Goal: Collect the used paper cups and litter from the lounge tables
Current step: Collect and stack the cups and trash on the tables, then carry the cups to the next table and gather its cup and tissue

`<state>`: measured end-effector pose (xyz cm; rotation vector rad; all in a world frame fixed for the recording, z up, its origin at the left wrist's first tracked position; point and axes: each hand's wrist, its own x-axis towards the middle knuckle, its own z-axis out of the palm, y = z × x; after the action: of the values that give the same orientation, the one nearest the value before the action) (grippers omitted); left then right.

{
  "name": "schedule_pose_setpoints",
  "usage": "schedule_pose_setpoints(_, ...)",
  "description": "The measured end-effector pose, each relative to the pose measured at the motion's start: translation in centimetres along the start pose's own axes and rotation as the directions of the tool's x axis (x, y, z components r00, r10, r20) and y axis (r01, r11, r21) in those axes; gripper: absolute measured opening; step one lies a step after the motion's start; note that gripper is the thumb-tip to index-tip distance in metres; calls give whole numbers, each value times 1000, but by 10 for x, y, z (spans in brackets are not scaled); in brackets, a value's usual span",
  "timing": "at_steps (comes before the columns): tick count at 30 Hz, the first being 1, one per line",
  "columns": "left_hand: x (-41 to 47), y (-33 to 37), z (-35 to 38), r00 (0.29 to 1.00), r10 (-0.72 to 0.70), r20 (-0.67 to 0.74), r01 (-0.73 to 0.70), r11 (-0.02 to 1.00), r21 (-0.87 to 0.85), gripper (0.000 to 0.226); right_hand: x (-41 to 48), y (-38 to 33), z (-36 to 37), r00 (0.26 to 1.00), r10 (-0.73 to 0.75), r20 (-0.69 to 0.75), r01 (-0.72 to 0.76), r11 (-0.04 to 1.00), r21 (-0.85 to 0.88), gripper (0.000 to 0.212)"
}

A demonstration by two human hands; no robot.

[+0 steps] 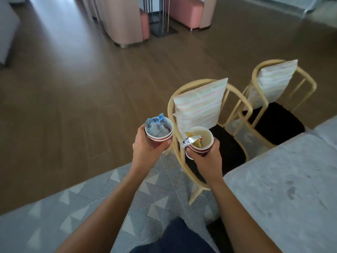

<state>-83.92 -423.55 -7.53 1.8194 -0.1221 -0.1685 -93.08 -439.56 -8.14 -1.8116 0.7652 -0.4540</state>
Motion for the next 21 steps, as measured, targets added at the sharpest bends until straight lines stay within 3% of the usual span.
schedule_pose_setpoints(8,74,-11,-43,992,12,-124,-6,999,48,81,65,-24,76,994,-29,101,21,996,84,63)
schedule_pose_setpoints(13,135,-7,-56,982,5,-188,7,998,63,85,125,-44,125,985,-62,163,46,994,98,71)
schedule_pose_setpoints(21,232,0,-70,961,-16,-276,40,996,81,72,218,-78,183,971,-111,214,96,992,80,67)
